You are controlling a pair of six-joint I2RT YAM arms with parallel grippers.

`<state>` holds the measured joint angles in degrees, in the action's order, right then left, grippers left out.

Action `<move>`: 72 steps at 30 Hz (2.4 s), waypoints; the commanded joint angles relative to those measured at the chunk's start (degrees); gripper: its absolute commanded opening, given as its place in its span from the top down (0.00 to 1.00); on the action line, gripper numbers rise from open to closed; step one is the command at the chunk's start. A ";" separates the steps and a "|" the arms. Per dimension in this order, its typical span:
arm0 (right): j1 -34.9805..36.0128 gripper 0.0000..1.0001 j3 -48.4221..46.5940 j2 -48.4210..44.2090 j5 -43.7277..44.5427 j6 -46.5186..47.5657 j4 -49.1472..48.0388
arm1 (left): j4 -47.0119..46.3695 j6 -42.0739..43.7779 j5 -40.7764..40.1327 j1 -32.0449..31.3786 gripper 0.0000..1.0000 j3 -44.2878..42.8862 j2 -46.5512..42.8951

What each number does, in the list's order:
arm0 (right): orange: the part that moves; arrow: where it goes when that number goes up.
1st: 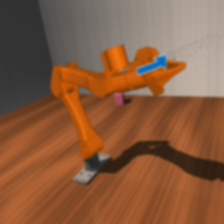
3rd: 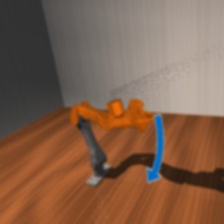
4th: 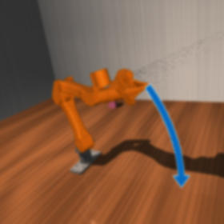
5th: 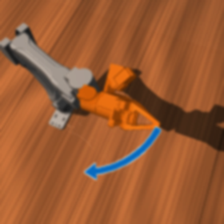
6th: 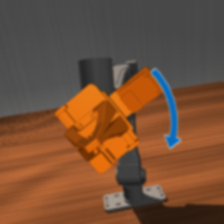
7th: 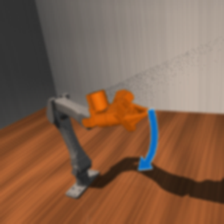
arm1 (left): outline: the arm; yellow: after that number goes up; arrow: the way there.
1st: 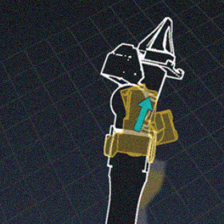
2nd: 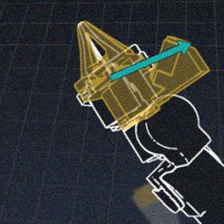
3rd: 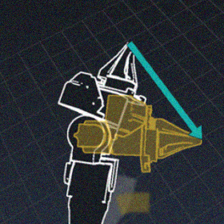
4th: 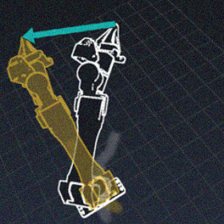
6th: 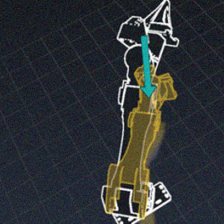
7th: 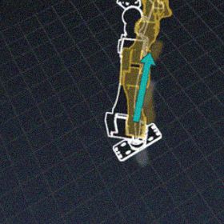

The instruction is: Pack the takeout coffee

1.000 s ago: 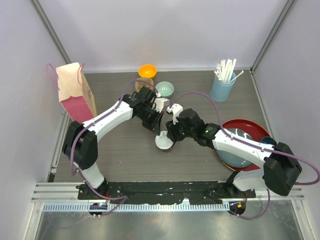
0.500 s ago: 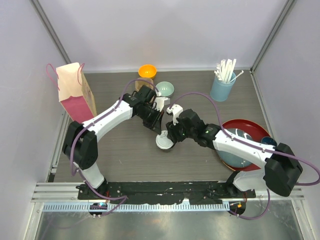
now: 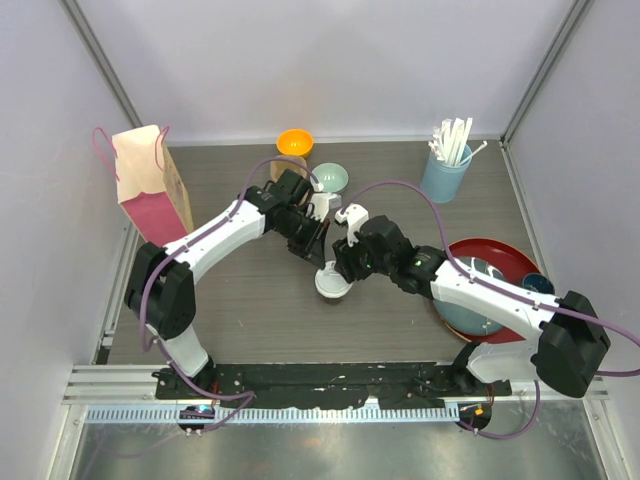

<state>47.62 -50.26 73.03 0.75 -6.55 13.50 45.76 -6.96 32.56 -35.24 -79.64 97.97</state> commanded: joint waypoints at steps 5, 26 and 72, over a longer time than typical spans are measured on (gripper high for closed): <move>0.37 0.49 -1.25 -0.53 2.06 0.39 -0.22 | -0.84 0.19 -0.65 -0.44 1.00 -1.49 -0.68; 0.37 0.51 1.13 1.58 1.27 0.13 -3.65 | -2.69 1.42 -1.97 -0.44 1.00 -1.31 0.55; 1.08 0.49 0.61 2.46 0.04 0.30 -6.56 | -2.16 2.57 -6.09 -0.26 1.00 0.53 -2.17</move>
<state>48.18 -46.76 74.91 0.91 -6.59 7.84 44.58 -5.26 27.77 -35.51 -79.35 97.06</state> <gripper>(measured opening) 0.508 0.010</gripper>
